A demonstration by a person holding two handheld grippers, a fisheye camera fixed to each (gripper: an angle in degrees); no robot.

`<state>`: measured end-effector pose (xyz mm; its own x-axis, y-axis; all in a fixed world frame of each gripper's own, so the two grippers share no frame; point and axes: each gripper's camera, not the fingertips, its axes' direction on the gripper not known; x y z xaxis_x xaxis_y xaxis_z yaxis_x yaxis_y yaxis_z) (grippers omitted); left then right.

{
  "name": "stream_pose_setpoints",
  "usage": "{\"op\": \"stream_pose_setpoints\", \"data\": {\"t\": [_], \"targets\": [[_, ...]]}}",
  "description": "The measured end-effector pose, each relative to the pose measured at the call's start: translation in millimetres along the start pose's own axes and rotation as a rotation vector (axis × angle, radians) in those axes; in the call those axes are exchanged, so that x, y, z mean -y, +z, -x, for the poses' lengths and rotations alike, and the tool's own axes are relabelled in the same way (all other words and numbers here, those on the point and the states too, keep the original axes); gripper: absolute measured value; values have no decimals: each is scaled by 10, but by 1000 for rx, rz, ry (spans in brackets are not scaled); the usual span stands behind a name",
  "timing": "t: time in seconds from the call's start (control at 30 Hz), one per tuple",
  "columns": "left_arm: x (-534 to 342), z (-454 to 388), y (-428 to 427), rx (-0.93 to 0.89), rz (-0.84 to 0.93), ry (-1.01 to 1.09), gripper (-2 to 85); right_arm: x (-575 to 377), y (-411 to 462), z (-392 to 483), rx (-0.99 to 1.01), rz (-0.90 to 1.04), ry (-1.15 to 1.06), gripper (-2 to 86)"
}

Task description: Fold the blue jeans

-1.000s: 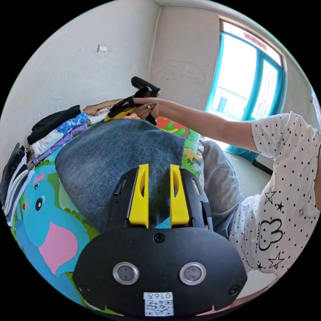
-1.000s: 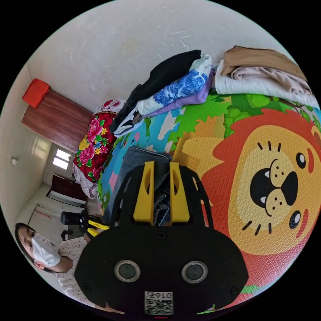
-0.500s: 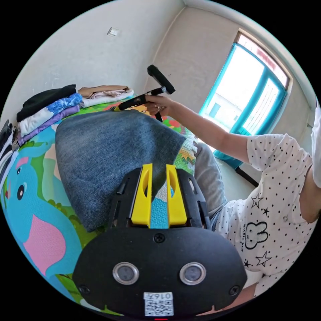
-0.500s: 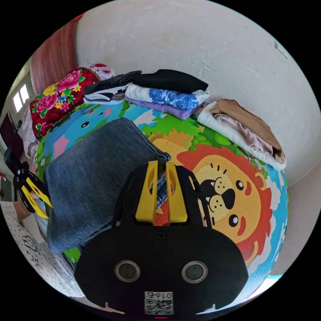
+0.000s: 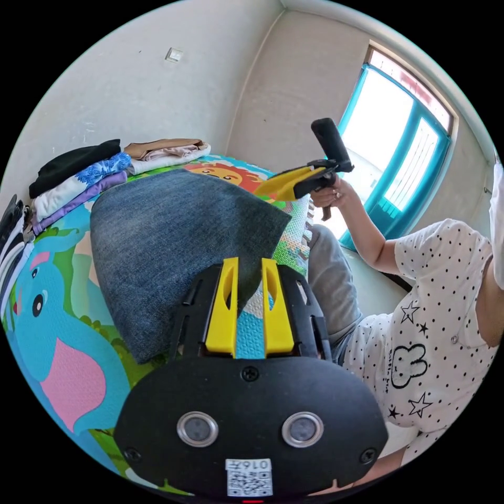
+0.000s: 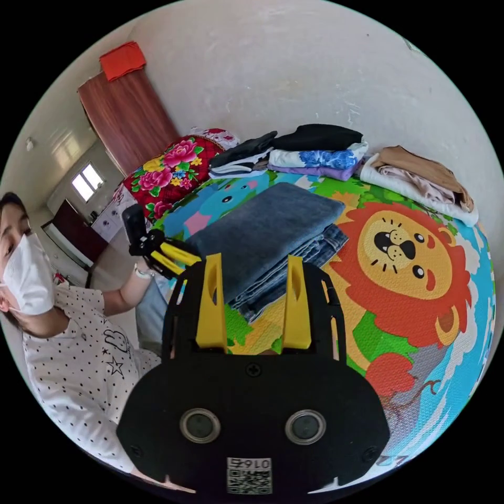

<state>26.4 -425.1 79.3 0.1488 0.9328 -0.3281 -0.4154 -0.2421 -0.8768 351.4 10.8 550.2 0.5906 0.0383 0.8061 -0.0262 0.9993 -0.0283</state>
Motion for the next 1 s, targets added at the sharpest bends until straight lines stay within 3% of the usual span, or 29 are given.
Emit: {"op": "stream_pose_setpoints", "data": {"t": [0.13,0.27,0.5,0.63,0.7,0.83,0.93,1.0], "targets": [[-13,10,-50,6,-8,-4,68,-349,33,171,81,45,64,103],[-23,-11,-153,-24,-17,3,77,-533,-38,148,160,-74,109,63],[-148,-254,-663,-100,-313,127,90,-700,-514,673,156,-262,107,29],[-102,-358,-590,-171,-286,179,93,-1028,-105,938,13,-69,123,28],[-27,-368,-387,-162,-222,148,93,-1188,8,968,-51,-69,105,28],[64,-341,-81,-157,-115,72,91,-1240,-581,715,57,-305,162,20],[83,-355,33,-106,-93,44,78,-1149,-917,519,-7,-524,167,20],[63,-376,31,-67,-107,44,78,-893,-912,381,-92,-513,200,33]]}}
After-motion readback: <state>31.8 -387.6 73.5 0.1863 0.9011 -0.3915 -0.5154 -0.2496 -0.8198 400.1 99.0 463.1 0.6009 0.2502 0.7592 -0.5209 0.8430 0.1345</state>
